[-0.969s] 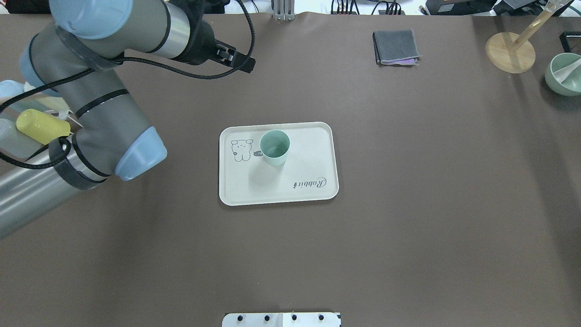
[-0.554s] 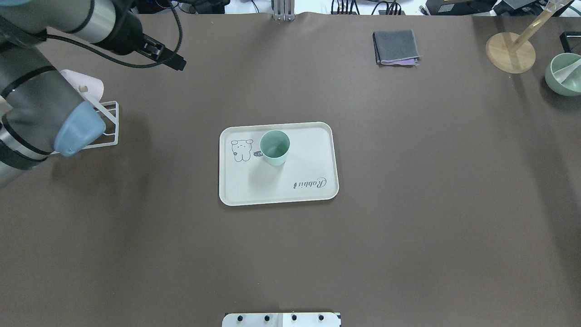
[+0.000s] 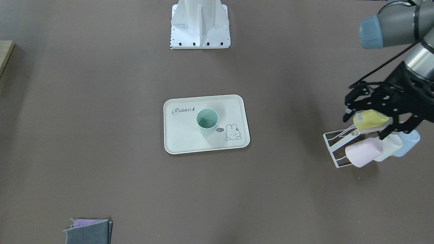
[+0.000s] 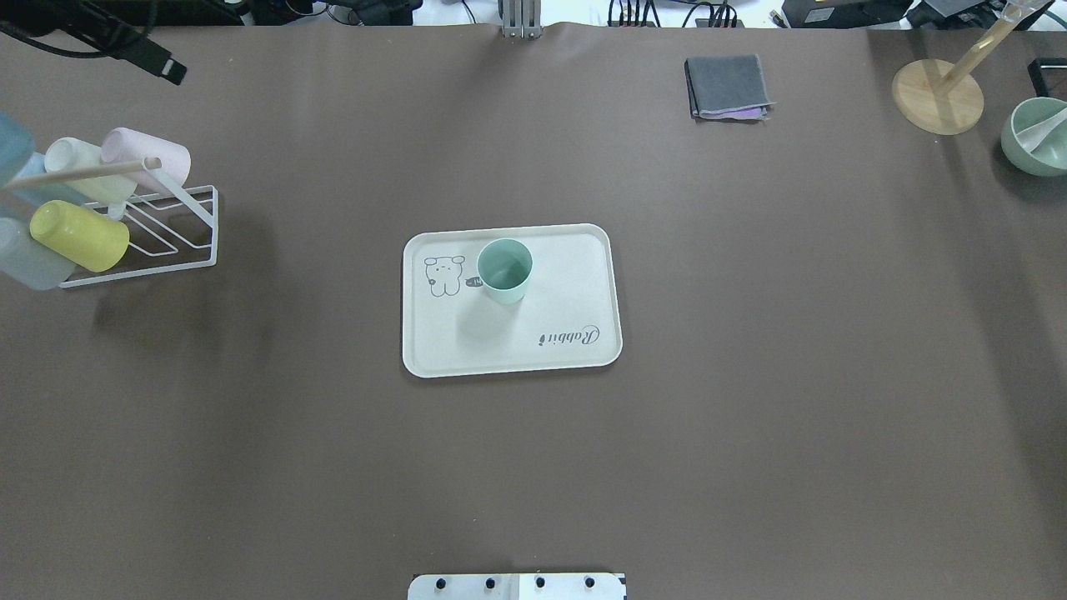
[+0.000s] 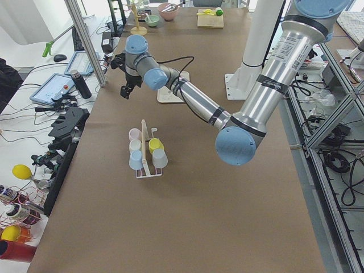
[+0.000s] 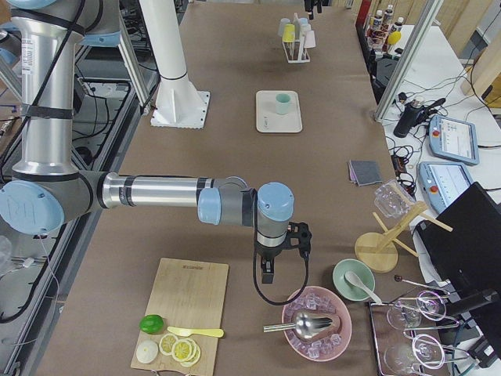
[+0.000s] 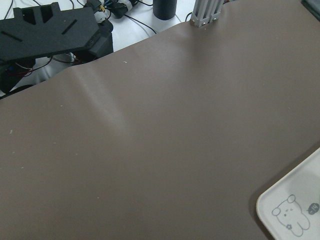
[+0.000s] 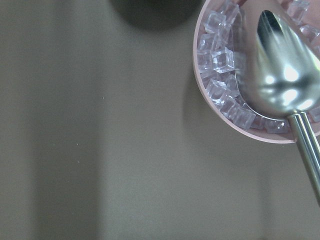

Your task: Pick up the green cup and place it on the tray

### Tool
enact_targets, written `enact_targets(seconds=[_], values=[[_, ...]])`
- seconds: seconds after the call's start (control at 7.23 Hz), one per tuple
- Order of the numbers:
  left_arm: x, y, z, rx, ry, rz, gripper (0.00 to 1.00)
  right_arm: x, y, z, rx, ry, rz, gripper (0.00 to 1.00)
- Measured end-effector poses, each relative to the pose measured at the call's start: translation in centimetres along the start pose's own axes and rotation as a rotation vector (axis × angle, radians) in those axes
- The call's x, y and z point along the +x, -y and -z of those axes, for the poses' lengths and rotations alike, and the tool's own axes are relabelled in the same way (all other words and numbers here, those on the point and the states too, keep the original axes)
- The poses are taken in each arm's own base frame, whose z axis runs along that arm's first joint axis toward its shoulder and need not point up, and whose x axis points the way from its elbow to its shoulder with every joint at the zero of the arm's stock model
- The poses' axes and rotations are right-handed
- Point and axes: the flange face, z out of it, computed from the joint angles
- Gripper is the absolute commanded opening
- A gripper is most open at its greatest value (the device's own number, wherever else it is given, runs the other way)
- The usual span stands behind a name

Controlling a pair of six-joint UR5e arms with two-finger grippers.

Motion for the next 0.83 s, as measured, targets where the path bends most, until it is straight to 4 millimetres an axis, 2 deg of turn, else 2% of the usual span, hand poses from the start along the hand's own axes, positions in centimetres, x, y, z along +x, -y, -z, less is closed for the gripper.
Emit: enact_targets(seconds=[0.28, 0.42, 0.69, 0.83], values=[[-8.1, -4.1, 3.0, -0.086, 0.043, 0.081, 0.98, 0.0, 0.0, 0.0, 0.000, 0.001, 0.001, 1.00], [-11.9, -6.9, 3.3, -0.148, 0.056, 0.121, 0.98, -0.1, 0.0, 0.0, 0.000, 0.001, 0.002, 1.00], [-20.2, -13.3, 1.7, -0.286, 0.055, 0.205, 0.98, -0.1, 0.0, -0.1, -0.002, 0.002, 0.004, 1.00], [-23.9, -17.5, 1.1, -0.336, 0.041, 0.203, 0.98, -0.2, 0.1, -0.2, -0.003, 0.002, 0.007, 1.00]])
